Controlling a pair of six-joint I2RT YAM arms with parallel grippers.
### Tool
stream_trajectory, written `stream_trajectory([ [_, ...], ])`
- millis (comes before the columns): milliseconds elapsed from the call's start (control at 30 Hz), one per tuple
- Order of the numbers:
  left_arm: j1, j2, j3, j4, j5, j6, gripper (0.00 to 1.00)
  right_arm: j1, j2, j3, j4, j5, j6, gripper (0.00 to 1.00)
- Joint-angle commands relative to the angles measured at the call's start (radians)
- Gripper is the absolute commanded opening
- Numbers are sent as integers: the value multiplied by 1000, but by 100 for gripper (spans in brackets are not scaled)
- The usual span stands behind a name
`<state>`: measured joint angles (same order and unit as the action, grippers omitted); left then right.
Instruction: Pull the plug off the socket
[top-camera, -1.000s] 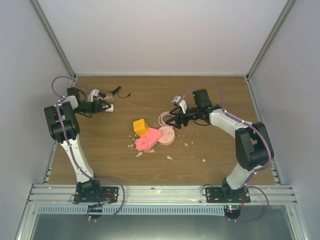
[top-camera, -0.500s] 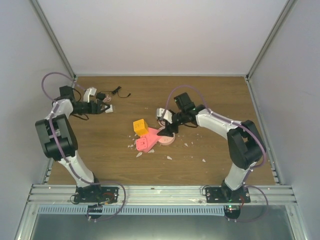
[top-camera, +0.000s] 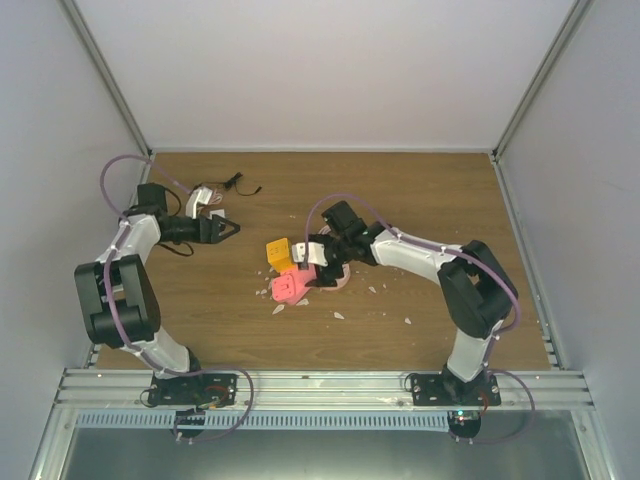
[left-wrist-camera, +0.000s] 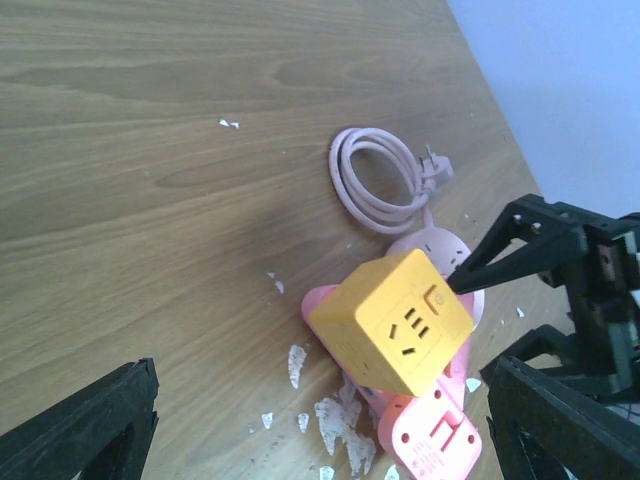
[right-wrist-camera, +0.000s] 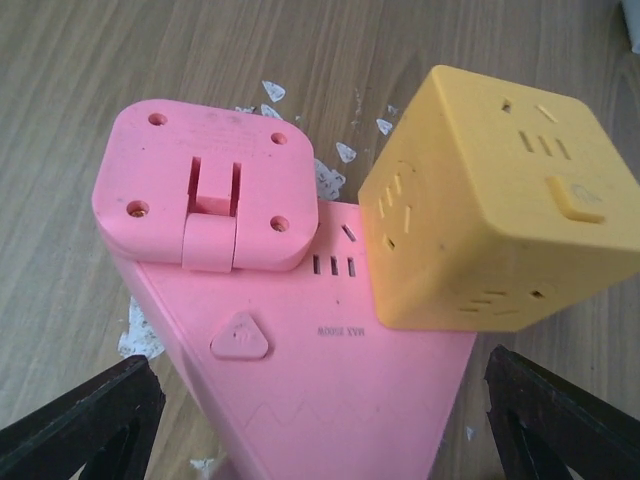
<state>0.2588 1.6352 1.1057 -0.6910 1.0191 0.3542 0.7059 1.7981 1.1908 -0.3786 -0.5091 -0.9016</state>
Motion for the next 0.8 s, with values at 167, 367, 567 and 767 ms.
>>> stream_trajectory([
  [167,-18,-63,-79,81,37,-87,90,40,33,-72,81,63,0,86],
  [367,-42,-70,-108,105,65,-111,90,42,52,-104,99,90,39,78],
  [567,-60,-76,-154,148,34,-140,88,43,55,-136,182,151,146,71],
  [767,-67,-63,-184,177,41,-167,87,42,78,-132,229,237,252,66],
])
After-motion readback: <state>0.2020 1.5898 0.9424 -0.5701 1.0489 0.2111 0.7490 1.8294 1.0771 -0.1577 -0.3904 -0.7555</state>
